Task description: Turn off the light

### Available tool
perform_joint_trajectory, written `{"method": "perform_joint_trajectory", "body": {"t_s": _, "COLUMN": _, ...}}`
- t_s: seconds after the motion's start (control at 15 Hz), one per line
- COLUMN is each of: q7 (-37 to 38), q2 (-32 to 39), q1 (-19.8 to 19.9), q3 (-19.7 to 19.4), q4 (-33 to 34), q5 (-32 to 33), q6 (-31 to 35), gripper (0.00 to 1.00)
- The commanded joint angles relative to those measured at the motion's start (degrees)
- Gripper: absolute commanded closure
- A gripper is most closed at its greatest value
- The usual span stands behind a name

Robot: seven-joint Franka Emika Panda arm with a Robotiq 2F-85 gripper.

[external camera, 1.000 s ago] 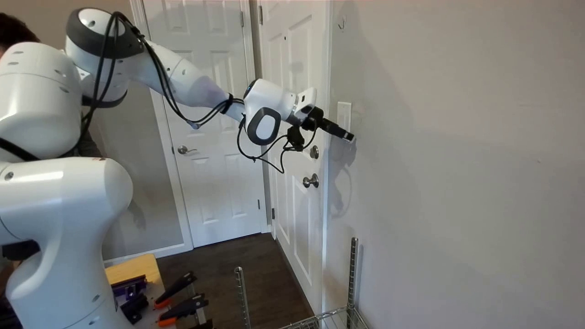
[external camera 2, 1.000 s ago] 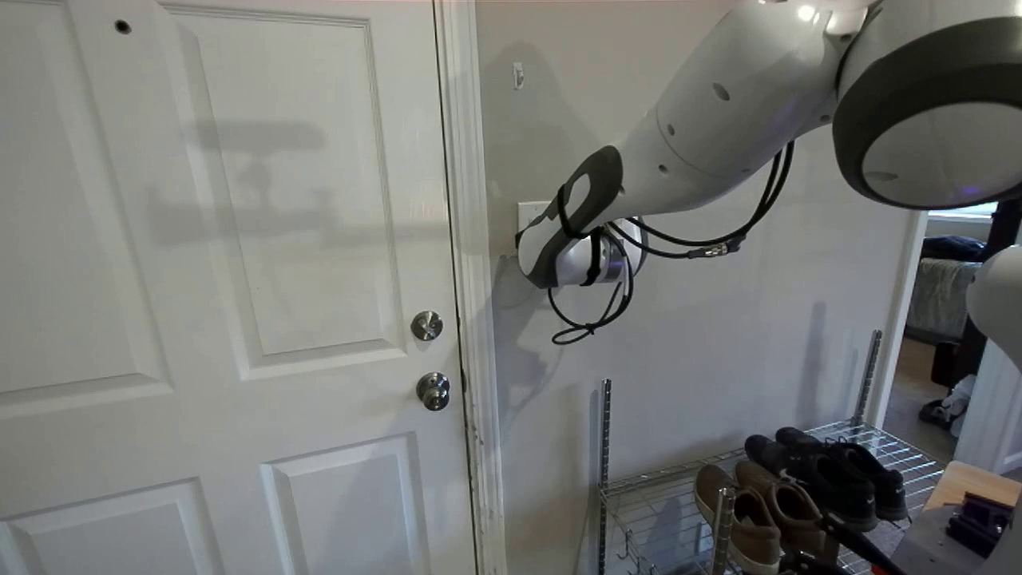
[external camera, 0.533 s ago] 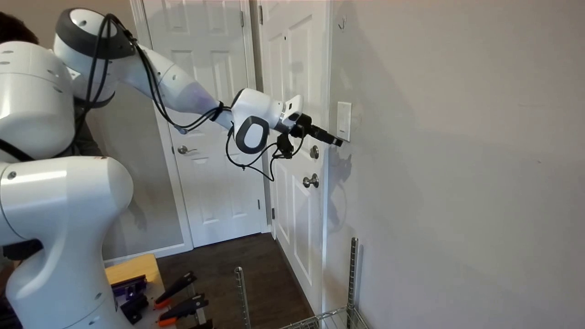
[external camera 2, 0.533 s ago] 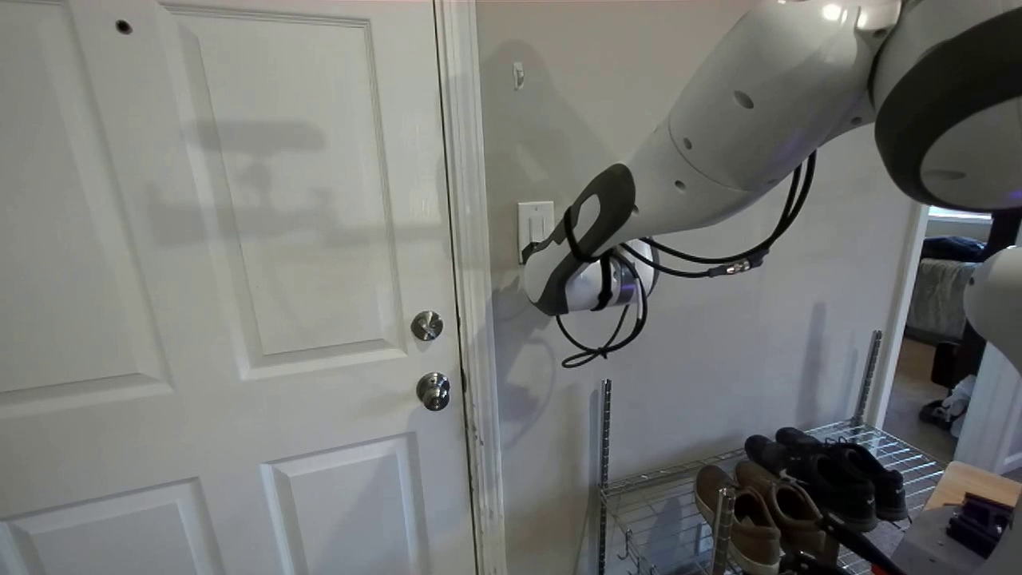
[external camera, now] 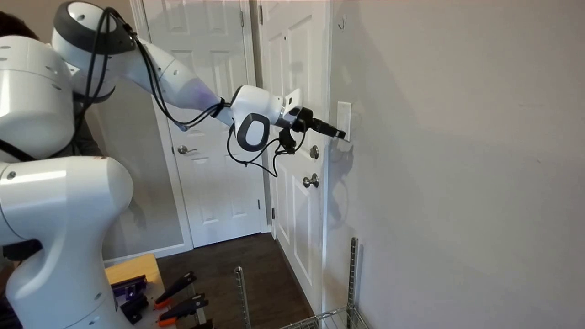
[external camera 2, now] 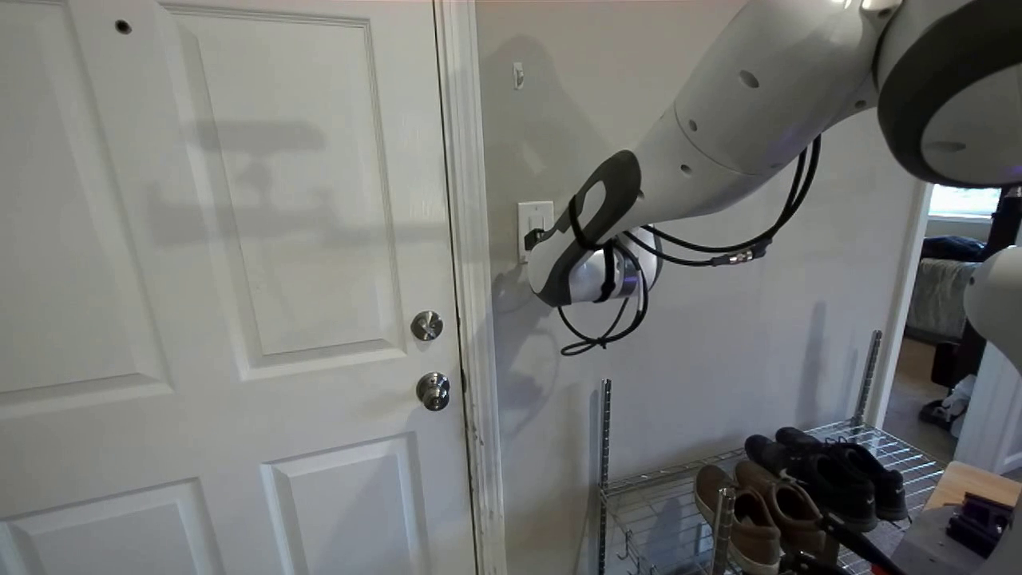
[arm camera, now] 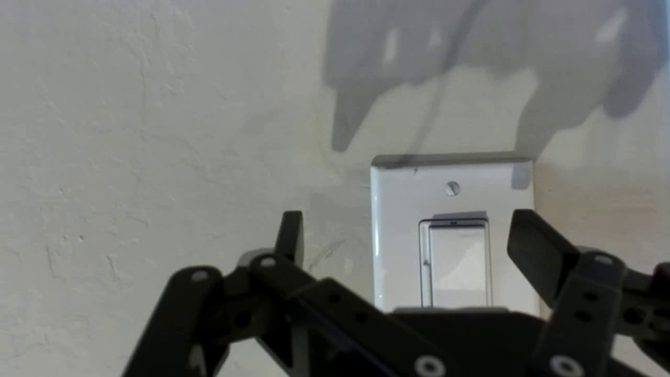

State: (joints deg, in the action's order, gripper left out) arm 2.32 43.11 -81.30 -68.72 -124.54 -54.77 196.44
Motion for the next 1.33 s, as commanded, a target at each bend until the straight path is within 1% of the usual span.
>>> {"method": "perform_joint_trajectory", "body": {"t_s": 0.0, "q7": -1.2, "q2": -3.1, "q1": 0.6, "q3": 0.1, "q4": -1.5, "q5": 1.7, "q6": 1.3, "gripper": 0.00}}
{"method": "perform_joint_trajectory", "body": {"t_s": 0.27, "q7": -1.3, "q2": -2.3, "q1": 1.8, "q3": 0.0, "q4": -0.7, "q5": 2.0, "q6": 0.7, "gripper": 0.00}}
{"method": "perform_joint_trajectory", "body": {"t_s": 0.87, "q7": -1.4, "q2": -3.5, "q1": 7.2, "q3": 1.4, "q4": 2.1, "q5": 6.5, "q6": -0.7, "gripper": 0.00}}
{"method": "perform_joint_trajectory", "body": {"t_s": 1.0, "q7": -1.3, "q2": -3.6, "q1": 6.8, "q3": 1.0, "q4": 1.3, "q5": 6.6, "q6": -0.8, "gripper": 0.00}}
{"method": "perform_joint_trajectory", "body": {"t_s": 1.07, "q7": -1.1, "q2": -5.5, "q1": 6.2, "q3": 1.4, "q4": 0.1, "q5": 6.8, "q6": 0.3, "gripper": 0.00}}
{"method": "perform_joint_trajectory", "body": {"t_s": 1.13, "q7": -1.1, "q2": -5.8, "q1": 5.2, "q3": 1.0, "q4": -0.8, "q5": 6.3, "q6": 0.6, "gripper": 0.00}}
{"method": "perform_joint_trajectory", "body": {"t_s": 1.27, "q7": -2.0, "q2": -11.7, "q1": 4.4, "q3": 3.3, "q4": -3.4, "q5": 8.3, "q6": 3.0, "gripper": 0.00}}
